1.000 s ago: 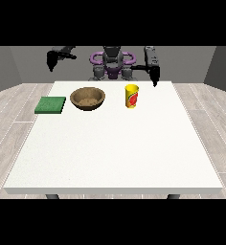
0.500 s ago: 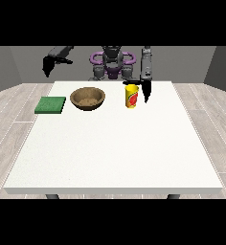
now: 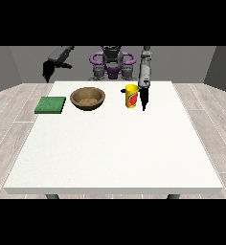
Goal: Pick the cup and pour the ball into the bowl, then pick the bowl and place it on the pad
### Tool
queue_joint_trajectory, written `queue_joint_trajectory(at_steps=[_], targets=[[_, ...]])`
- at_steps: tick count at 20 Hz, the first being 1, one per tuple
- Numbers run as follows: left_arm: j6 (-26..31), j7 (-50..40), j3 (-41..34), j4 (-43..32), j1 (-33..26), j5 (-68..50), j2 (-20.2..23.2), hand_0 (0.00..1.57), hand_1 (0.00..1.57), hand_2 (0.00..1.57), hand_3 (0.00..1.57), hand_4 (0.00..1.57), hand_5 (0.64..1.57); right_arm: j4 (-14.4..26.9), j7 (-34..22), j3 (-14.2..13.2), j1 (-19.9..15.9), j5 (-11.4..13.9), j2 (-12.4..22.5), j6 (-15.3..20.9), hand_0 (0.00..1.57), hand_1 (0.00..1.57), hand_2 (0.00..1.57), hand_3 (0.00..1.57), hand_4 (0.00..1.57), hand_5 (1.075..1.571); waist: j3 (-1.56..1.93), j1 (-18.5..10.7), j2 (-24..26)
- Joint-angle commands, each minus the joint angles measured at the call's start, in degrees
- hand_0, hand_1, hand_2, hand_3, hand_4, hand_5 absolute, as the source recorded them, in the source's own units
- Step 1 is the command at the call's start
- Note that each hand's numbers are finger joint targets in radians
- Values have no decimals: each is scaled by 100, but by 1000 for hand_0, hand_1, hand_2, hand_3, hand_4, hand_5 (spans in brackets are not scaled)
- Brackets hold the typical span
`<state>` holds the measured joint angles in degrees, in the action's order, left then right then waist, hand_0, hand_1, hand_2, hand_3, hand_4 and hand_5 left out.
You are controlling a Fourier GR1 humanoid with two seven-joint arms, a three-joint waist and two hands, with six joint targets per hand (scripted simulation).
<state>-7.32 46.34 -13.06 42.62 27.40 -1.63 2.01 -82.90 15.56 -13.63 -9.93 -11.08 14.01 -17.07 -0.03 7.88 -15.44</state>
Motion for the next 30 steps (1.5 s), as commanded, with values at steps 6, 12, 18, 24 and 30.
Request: queue_joint_trajectory(at_steps=[6,12,18,24,30], targets=[[-944,478,79,-830,532,471,107,1018,1018,1101,888,1467,776,-118,145,149,-153,170,21,-53,0,0,0,0,0,1570,2,404,-292],[-1947,803,166,-650,-82,849,-133,1323,1323,1571,1571,1477,1250,71,1,-364,-179,-376,591,-577,0,0,0,0,0,1570,6,599,-269],[-2045,-552,821,-491,-73,1517,213,1341,1341,1571,1571,1532,1304,791,-545,-451,-24,-352,648,-477,0,0,0,0,0,1570,13,-8,1104],[-2060,-2329,1171,-659,926,2538,1787,1450,1450,1571,1571,1571,1291,1055,-391,-303,127,-192,474,-487,0,0,0,0,0,1569,26,-41,1485],[-1970,-3375,1640,-587,1590,3272,1787,1486,1486,1571,1571,1571,1274,1555,-126,-512,-77,-239,671,-643,0,0,0,0,0,1568,9,-104,1346]])
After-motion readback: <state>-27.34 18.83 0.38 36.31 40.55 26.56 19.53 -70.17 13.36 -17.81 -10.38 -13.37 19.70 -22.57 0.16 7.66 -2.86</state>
